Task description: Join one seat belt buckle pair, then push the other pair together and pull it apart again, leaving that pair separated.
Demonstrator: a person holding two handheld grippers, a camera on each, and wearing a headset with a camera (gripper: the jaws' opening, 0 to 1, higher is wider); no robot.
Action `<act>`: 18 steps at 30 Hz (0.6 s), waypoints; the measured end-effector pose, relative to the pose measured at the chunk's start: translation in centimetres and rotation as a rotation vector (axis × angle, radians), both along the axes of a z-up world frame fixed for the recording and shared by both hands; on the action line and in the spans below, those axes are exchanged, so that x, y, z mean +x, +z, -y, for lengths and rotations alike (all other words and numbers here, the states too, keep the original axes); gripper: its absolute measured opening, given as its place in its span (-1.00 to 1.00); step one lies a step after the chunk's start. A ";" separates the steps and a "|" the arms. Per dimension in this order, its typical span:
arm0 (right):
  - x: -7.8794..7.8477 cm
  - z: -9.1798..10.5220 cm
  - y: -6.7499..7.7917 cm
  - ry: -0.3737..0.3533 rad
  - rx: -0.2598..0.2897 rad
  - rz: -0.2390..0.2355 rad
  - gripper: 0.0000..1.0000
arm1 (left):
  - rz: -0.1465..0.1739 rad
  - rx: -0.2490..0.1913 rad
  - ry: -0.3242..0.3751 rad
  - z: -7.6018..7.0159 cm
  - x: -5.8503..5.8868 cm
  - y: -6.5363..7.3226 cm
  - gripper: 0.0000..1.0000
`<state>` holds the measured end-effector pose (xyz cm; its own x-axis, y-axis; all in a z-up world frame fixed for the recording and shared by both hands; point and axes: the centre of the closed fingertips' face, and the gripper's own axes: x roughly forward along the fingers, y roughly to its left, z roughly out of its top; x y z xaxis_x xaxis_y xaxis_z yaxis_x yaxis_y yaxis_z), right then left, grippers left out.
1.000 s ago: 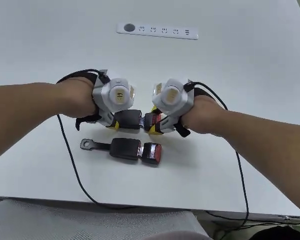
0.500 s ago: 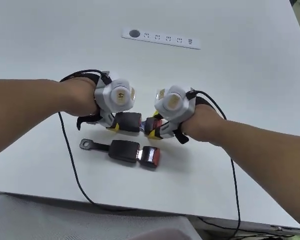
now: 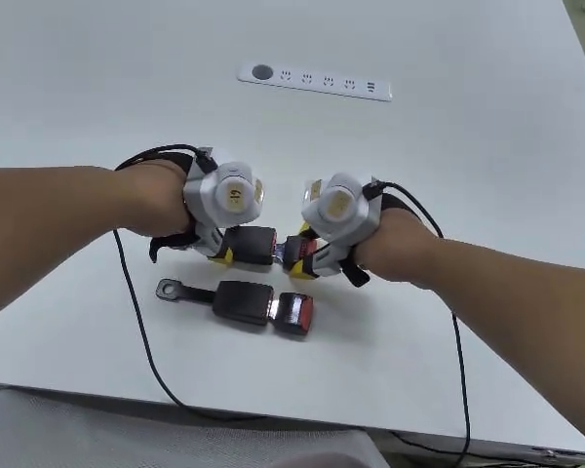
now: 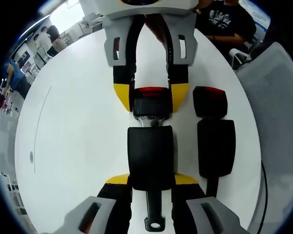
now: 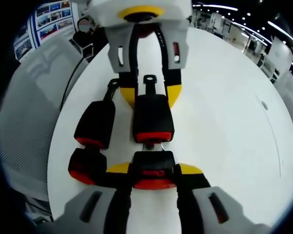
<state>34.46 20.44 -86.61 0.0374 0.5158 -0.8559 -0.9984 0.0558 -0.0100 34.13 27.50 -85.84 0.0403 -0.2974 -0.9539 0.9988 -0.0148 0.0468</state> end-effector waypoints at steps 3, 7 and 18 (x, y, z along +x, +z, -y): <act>0.0 0.0 0.0 -0.002 0.001 0.000 -0.28 | -0.001 0.005 -0.002 0.0 0.0 0.0 -0.39; 0.0 0.2 0.0 -0.006 -0.002 0.000 -0.28 | -0.002 0.001 0.002 0.0 0.0 0.0 -0.39; 0.1 0.7 -0.1 -0.010 0.006 0.001 -0.28 | 0.000 -0.002 0.006 -0.1 -0.1 0.1 -0.39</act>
<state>34.52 19.70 -86.66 0.0434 0.5204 -0.8528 -0.9978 0.0655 -0.0108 34.01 27.59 -85.76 0.0418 -0.2994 -0.9532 0.9989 -0.0090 0.0466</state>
